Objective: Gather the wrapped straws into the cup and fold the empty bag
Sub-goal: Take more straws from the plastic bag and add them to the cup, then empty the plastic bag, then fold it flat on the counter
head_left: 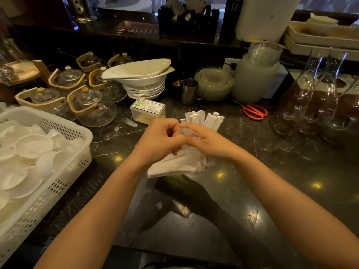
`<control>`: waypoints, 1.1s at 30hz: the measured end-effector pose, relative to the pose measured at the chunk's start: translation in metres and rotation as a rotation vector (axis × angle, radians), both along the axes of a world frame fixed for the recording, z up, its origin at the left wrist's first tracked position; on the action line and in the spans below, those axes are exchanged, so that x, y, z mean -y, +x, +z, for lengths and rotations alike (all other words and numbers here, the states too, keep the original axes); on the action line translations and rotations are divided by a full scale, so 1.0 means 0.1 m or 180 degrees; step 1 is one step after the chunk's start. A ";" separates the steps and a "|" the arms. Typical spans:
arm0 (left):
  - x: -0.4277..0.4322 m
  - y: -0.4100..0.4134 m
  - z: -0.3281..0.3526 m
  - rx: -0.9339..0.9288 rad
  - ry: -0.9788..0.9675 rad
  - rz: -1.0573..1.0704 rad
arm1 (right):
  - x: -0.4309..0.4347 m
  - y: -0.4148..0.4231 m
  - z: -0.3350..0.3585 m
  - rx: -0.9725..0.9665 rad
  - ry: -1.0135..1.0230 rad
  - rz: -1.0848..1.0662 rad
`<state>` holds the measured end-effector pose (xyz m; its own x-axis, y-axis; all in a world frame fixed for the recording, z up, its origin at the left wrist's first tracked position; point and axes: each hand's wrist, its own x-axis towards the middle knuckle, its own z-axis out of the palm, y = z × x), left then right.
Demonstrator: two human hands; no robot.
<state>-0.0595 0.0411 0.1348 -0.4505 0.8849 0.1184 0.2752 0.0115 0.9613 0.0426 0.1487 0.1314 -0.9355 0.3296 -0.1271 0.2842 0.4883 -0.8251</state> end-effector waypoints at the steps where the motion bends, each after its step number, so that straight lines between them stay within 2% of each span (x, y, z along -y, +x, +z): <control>1: -0.01 0.01 0.02 0.0010 0.0058 -0.0013 | 0.01 -0.01 0.01 -0.0016 -0.0049 -0.0068; 4: 0.02 0.03 0.05 0.0078 0.0207 0.0007 | -0.01 -0.02 0.07 -0.0187 -0.0315 -0.0377; 8: 0.16 0.05 0.01 0.0430 0.0108 0.0078 | -0.05 -0.02 0.19 -0.0489 -0.1149 -0.0534; 11: 0.31 0.01 -0.17 0.0834 -0.0621 0.0220 | -0.10 -0.02 0.28 -0.0901 -0.1482 -0.0692; 14: 0.40 0.04 -0.42 0.1875 -0.1231 0.0176 | -0.17 -0.03 0.37 -0.1235 -0.1597 -0.0866; 16: 0.34 0.06 -0.50 0.2645 -0.1107 0.0054 | -0.20 -0.03 0.41 -0.1479 -0.1614 -0.0907; 18: 0.19 0.05 -0.47 0.3220 -0.0729 -0.0108 | -0.22 -0.04 0.45 -0.1690 -0.1672 -0.0896; 21: -0.09 -0.03 -0.26 0.3746 0.0051 -0.0333 | -0.24 -0.05 0.48 -0.1941 -0.1718 -0.0859; 23: -0.27 -0.14 -0.12 0.3749 0.0356 -0.0380 | -0.25 -0.05 0.47 -0.2020 -0.1645 -0.0805; 26: -0.50 -0.28 0.01 0.3463 0.0390 -0.0235 | -0.32 0.00 0.46 -0.2001 -0.1358 -0.0670; 29: -0.68 -0.39 0.07 0.2862 0.0394 -0.0097 | -0.54 0.17 0.43 -0.1419 -0.0817 -0.0212; 31: -0.76 -0.47 0.10 0.2541 0.0414 -0.0018 | -0.69 0.31 0.44 -0.0905 -0.1135 0.0280; 33: -0.83 -0.51 0.11 0.2320 0.0351 0.0013 | -0.82 0.38 0.45 -0.0772 -0.1609 0.0286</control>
<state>-0.1107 0.1237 0.1457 -0.4521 0.8833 -0.1241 -0.4338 -0.0962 0.8958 0.0809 0.2307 0.1760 -0.9792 0.2014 -0.0264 0.0329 0.0292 -0.9990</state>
